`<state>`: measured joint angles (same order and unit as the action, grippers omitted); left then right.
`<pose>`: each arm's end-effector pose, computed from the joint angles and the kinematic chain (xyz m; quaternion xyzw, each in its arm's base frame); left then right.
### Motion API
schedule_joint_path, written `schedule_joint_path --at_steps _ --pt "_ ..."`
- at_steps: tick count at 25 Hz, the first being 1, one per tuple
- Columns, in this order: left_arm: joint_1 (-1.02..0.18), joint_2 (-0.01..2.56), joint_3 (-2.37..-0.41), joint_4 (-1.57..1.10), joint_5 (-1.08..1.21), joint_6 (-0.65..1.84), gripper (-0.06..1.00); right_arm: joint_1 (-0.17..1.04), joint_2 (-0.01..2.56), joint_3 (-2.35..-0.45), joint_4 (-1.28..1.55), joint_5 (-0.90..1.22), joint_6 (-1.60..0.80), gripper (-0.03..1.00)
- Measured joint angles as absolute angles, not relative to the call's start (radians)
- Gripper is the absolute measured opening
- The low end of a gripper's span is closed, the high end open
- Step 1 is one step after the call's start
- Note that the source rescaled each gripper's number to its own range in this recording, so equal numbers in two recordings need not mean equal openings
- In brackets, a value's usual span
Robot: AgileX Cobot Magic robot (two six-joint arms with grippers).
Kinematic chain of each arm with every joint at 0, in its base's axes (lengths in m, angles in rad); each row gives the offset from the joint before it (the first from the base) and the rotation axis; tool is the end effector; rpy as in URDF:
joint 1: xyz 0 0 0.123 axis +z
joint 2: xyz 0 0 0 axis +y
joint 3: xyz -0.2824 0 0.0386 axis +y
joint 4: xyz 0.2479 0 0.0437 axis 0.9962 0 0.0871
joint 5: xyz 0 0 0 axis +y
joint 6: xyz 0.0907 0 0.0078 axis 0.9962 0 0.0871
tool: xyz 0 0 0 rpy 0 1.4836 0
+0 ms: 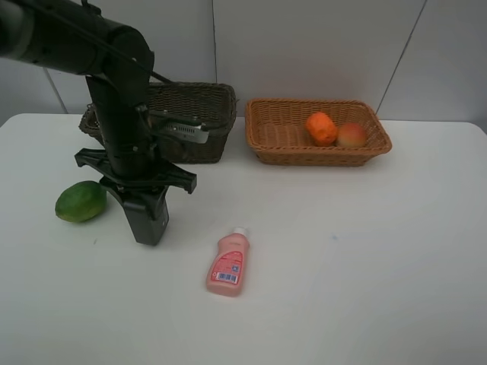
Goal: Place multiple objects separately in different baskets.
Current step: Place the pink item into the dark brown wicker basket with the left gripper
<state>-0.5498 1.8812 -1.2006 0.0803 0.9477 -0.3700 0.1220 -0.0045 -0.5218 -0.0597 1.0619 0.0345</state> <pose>0.2980 -0.1757 0.1673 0.1125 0.9930 0.0229 0.0279 -0.0076 -0.0057 0.2832 -0.0355 0.8455 0.0119 0.5327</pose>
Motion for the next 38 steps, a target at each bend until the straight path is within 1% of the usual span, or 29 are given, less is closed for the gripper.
schedule_joint_path --at_steps 9,14,21,25,29,38 --pt "-0.55 1.789 -1.202 0.077 0.957 -0.339 0.51 0.122 -0.004 -0.522 -0.06 1.062 0.034 0.66" --pt "-0.55 1.785 -1.261 0.069 1.021 -0.29 0.51 0.122 -0.004 -0.522 -0.06 1.062 0.034 0.66" --pt "-0.549 1.785 -1.435 0.069 1.095 -0.217 0.51 0.122 -0.004 -0.522 -0.06 1.062 0.034 0.66" --pt "-0.518 1.801 -1.553 0.077 1.142 -0.196 0.51 0.122 -0.004 -0.522 -0.06 1.062 0.034 0.66" --pt "-0.483 1.875 -1.681 0.106 1.192 -0.166 0.51 0.122 -0.004 -0.522 -0.06 1.062 0.034 0.66" --pt "-0.426 2.093 -2.018 0.11 1.194 -0.145 0.51 0.122 -0.004 -0.522 -0.06 1.062 0.034 0.66"
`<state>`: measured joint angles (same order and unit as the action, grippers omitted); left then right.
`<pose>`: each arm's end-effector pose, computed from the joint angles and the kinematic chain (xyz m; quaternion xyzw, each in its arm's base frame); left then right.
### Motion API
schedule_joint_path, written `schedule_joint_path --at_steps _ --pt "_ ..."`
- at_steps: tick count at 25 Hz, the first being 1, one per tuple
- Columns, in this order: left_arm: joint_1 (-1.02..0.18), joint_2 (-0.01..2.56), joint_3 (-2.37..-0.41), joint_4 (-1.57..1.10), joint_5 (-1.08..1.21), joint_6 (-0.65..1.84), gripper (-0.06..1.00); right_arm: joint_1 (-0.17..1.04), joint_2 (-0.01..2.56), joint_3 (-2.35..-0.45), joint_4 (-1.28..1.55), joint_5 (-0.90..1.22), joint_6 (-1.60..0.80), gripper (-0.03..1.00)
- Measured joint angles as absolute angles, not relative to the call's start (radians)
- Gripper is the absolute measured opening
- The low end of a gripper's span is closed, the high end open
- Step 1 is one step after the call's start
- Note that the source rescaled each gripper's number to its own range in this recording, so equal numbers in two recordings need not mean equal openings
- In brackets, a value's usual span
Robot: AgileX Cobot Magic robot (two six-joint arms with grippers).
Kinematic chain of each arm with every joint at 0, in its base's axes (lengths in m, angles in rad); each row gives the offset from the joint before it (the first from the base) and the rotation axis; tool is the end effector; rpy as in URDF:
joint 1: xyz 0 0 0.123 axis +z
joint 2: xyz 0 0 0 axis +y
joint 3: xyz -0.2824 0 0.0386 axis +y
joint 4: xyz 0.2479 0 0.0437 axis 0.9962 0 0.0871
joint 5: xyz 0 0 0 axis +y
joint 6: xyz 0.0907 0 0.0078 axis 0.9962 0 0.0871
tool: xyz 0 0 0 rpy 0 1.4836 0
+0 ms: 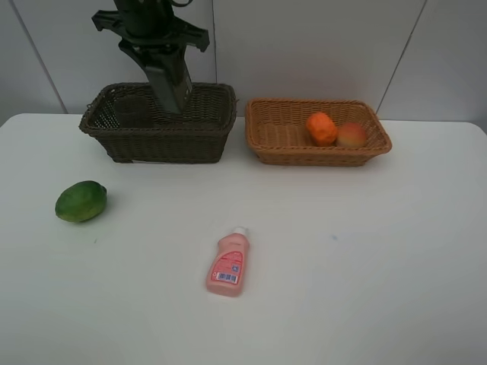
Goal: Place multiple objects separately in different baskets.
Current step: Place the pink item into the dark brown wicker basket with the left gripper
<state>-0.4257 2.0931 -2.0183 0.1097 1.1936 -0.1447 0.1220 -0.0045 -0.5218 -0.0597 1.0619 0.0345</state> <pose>0.4221 -0.1812 0.2898 0.1470 0.9686 -0.0026 0.2006 -0.0076 -0.0057 0.2832 -0.0355 0.8455 0.0119 0.5327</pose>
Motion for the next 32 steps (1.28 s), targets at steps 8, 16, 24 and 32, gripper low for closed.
schedule_joint_path --at_steps 8,16,24,32 --pt "-0.411 2.243 -2.177 0.107 1.194 -0.145 0.51 0.122 -0.004 -0.522 -0.06 1.062 0.034 0.66" --pt "-0.371 2.303 -2.194 0.12 1.194 -0.145 0.51 0.122 -0.004 -0.522 -0.06 1.062 0.034 0.66" --pt "-0.297 2.318 -2.197 0.132 1.194 -0.108 0.51 0.122 -0.004 -0.522 -0.06 1.062 0.034 0.66" --pt "-0.282 2.354 -2.197 0.132 1.193 -0.07 0.51 0.122 -0.004 -0.522 -0.06 1.062 0.034 0.66"
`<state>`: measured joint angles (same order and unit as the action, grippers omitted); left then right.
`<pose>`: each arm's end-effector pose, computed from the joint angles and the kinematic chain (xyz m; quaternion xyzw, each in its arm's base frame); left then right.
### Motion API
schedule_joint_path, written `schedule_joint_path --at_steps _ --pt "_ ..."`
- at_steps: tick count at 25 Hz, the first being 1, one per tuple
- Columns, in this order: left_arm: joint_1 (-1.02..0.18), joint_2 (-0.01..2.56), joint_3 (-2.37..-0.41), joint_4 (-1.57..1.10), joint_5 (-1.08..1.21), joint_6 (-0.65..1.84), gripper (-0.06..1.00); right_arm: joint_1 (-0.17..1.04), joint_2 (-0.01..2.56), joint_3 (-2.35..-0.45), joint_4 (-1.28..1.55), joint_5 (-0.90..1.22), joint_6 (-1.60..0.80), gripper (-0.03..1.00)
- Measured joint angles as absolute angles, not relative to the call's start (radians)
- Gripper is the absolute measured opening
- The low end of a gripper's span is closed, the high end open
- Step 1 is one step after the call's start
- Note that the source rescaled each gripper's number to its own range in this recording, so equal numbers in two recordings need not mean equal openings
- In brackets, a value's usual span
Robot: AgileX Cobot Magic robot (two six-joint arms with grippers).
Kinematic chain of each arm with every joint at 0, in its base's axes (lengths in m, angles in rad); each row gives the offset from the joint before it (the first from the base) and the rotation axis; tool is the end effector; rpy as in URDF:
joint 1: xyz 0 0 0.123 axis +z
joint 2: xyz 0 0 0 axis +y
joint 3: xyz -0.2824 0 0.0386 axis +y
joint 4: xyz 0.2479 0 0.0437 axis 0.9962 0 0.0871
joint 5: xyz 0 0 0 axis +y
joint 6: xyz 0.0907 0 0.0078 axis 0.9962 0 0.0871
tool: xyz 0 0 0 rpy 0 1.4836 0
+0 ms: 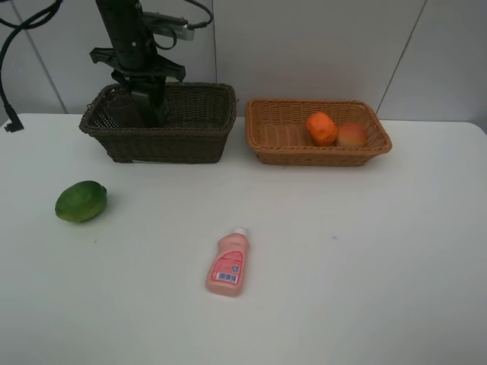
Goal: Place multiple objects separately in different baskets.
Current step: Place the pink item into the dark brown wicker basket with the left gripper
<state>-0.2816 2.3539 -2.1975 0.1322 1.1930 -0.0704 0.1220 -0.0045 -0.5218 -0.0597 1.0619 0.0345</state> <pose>0.4890 -0.1299 0.2144 0.1185 0.9789 0.0366 0.1623 -0.0076 -0.0057 0.2832 -0.0355 0.8455 0.0119 0.5327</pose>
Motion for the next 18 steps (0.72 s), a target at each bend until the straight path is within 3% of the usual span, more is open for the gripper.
schedule_joint_path --at_steps 18 --pt "-0.282 2.405 -2.197 0.112 1.1 -0.067 0.51 0.122 -0.004 -0.522 -0.06 1.062 0.034 0.66"
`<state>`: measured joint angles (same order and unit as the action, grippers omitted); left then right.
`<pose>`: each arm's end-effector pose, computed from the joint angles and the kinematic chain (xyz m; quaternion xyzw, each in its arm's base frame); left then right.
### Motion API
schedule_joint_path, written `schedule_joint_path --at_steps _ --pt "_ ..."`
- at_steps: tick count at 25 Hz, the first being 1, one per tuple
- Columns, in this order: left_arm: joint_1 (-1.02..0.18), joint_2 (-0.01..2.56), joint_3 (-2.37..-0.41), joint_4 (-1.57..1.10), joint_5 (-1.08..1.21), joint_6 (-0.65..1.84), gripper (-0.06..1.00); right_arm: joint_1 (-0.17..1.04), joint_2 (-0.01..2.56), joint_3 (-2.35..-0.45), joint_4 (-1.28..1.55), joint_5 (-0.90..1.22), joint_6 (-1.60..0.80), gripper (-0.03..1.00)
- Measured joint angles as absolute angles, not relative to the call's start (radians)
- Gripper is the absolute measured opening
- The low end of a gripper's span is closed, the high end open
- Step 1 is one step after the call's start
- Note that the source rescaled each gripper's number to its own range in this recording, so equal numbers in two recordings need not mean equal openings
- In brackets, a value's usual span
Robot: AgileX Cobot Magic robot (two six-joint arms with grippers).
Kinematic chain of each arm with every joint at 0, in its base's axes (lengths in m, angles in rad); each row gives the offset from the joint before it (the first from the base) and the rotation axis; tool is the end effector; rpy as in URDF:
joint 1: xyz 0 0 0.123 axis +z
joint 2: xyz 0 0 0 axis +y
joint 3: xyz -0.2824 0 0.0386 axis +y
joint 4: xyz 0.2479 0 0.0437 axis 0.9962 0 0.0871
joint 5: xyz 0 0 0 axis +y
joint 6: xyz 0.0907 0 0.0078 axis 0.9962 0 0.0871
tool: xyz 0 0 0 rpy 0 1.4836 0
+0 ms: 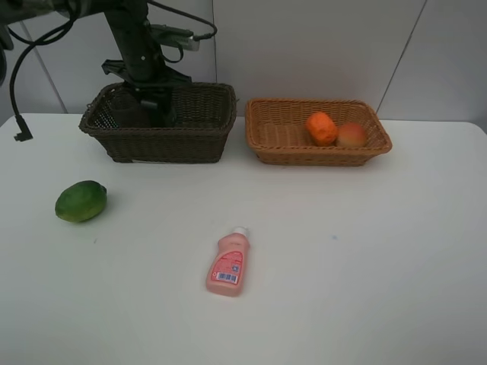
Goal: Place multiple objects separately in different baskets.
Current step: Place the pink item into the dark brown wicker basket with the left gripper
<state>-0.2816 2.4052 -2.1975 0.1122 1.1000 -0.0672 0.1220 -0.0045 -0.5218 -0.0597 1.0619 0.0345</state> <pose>0.5000 -0.1352 0.1907 0.1214 0.9758 0.0226 0.1806 -0.0076 -0.0057 0.2832 -0.0355 0.8455 0.0119 0.5327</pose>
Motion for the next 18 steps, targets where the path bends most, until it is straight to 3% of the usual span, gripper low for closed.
schedule_joint_path --at_steps 10,12,15,18 --pt "-0.282 2.408 -2.197 0.111 1.07 -0.029 0.51 0.122 -0.004 -0.522 -0.06 1.062 0.034 0.66" --pt "-0.282 2.408 -2.197 0.115 1.051 -0.01 0.57 0.122 -0.004 -0.522 -0.06 1.062 0.034 0.66" --pt "-0.282 2.408 -2.201 0.139 1.023 0.0 0.8 0.122 -0.004 -0.522 -0.06 1.062 0.034 0.66" --pt "-0.282 2.408 -2.201 0.151 1.02 0.0 0.87 0.122 -0.004 -0.522 -0.06 1.062 0.034 0.66"
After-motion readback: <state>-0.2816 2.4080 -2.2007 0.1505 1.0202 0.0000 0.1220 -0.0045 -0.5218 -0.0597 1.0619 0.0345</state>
